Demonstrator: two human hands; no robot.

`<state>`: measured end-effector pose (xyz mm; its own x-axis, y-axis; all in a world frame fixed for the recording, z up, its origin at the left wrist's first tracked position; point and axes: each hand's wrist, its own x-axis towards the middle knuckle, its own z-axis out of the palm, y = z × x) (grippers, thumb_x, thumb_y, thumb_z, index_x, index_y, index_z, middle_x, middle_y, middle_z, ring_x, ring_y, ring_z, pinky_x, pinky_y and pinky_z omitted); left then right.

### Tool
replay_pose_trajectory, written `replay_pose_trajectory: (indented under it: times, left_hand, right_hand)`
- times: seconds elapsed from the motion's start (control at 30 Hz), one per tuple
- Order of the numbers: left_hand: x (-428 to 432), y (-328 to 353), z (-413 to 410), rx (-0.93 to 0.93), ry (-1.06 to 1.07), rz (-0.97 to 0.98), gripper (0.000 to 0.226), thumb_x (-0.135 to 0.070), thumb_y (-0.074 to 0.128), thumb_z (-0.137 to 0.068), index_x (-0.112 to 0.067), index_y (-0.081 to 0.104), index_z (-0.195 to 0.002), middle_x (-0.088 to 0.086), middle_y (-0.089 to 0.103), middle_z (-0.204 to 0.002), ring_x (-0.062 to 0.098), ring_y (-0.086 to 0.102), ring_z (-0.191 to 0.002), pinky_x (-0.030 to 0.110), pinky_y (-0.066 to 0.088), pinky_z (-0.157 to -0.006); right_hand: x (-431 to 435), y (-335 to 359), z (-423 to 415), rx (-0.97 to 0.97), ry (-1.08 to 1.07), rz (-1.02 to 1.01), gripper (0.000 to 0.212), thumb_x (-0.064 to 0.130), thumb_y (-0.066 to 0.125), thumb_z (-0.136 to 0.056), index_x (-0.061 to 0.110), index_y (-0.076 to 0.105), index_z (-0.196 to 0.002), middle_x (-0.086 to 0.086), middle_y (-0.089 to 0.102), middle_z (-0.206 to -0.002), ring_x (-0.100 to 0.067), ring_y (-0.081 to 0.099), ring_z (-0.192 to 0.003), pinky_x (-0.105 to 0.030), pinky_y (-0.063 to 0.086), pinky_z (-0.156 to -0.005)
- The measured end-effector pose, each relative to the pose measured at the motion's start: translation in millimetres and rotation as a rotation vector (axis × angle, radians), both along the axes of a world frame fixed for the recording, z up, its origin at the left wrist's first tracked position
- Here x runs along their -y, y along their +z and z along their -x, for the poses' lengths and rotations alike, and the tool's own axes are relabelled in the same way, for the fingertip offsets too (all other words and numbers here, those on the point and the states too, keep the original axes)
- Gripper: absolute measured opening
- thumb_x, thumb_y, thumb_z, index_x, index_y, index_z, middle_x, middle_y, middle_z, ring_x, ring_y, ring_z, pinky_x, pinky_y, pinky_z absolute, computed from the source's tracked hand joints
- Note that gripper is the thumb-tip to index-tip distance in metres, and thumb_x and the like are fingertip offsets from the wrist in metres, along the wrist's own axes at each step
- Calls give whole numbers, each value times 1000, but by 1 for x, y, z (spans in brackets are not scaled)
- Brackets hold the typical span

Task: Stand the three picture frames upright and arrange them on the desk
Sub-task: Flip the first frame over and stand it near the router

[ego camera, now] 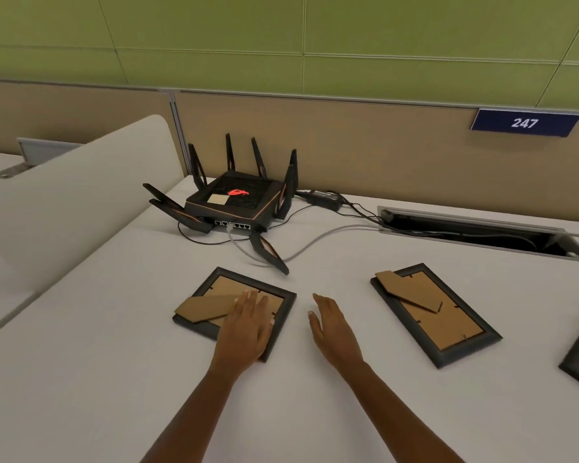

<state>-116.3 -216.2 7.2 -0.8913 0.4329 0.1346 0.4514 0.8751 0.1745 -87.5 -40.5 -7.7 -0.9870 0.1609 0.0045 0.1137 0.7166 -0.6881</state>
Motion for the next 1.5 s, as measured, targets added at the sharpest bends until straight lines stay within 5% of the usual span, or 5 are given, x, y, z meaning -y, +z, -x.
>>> replay_pose_trajectory:
  times: [0.33, 0.63, 1.03, 1.33, 1.5]
  left_hand:
    - [60, -20, 28, -8, -396, 59, 88, -73, 25, -77, -14, 23, -143, 9, 21, -153, 33, 9, -140, 26, -14, -112]
    - [62, -19, 33, -6, -403, 116, 89, -74, 10, -78, -13, 39, -137, 9, 44, -143, 31, 41, -131, 47, 39, -103]
    - [66, -12, 23, -172, -436, 130, 78, -56, 6, -90, -8, 61, -117, 12, 65, -121, 29, 62, -111, 41, 53, -86]
    - [69, 1, 21, -465, -549, -4, 57, -19, 84, -59, -7, 64, -111, 11, 71, -110, 23, 69, -99, 28, 56, -78]
    - [58, 26, 22, -431, -388, -296, 49, -9, 83, -60, 2, 65, -104, 16, 73, -103, 27, 72, -89, 33, 57, -75]
  right_hand:
    - [33, -4, 41, 81, 2, -82, 49, 30, 34, -97, 9, 26, -140, -11, 35, -147, -24, 33, -136, -32, 25, -113]
    - [41, 12, 65, 54, -72, -34, 34, 23, 42, -95, 1, 56, -118, -19, 59, -119, -30, 53, -111, -32, 42, -93]
    - [32, 42, 60, 213, -221, 592, 25, 11, 52, -90, -6, 58, -109, -25, 60, -117, -37, 58, -108, -37, 51, -88]
    - [31, 76, 54, 238, -206, 862, 22, 8, 55, -88, -6, 56, -105, -17, 60, -96, -26, 61, -88, -35, 50, -84]
    - [27, 102, 57, 123, -233, 905, 13, 12, 54, -89, -1, 58, -90, -9, 63, -77, -18, 63, -68, -23, 55, -62]
